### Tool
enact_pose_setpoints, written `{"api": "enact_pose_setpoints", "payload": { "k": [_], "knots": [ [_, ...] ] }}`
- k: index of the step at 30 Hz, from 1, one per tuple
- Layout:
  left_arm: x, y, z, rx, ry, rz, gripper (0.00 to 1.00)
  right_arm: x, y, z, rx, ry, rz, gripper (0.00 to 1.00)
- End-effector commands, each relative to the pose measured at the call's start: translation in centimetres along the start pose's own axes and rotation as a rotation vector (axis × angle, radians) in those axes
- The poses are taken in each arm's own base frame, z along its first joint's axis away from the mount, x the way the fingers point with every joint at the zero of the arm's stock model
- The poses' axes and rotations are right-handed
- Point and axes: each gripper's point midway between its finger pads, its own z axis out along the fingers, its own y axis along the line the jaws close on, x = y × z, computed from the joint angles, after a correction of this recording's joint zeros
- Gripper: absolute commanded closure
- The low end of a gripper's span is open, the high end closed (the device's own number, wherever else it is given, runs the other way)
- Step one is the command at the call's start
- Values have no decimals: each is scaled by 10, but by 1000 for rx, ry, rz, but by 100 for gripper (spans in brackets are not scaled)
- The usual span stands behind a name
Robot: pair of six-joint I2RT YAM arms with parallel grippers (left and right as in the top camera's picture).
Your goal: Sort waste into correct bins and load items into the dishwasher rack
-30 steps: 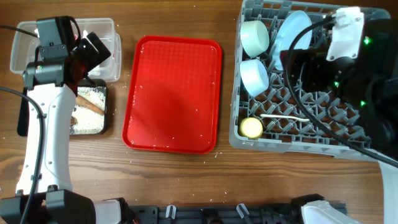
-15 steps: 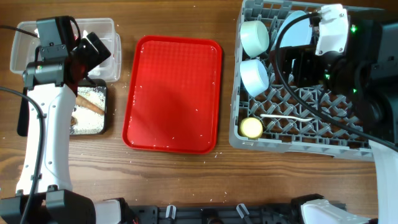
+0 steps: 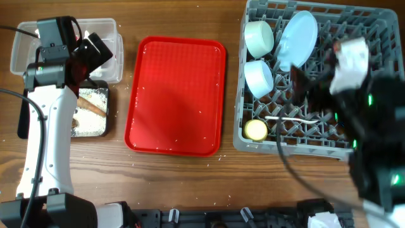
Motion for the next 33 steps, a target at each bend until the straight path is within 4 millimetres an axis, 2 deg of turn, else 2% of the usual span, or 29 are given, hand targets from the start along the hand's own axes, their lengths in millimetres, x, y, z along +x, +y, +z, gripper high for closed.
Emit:
{"api": "enact_pose_setpoints", "payload": {
  "k": [1, 6, 13, 24, 33],
  "knots": [
    [-4, 0, -2, 3, -9, -14, 0, 47, -5, -10, 28, -38, -27, 0],
    [-4, 0, -2, 3, -9, -14, 0, 97, -10, -16, 77, -111, -39, 0],
    [-4, 0, -2, 3, -9, -14, 0, 145, 0, -9, 51, -225, -69, 0],
    [-4, 0, -2, 3, -9, -14, 0, 169, 6, -3, 44, -408, -52, 0],
    [-4, 0, -2, 3, -9, -14, 0, 191, 8, 8, 36, -358, -41, 0]
  ]
}}
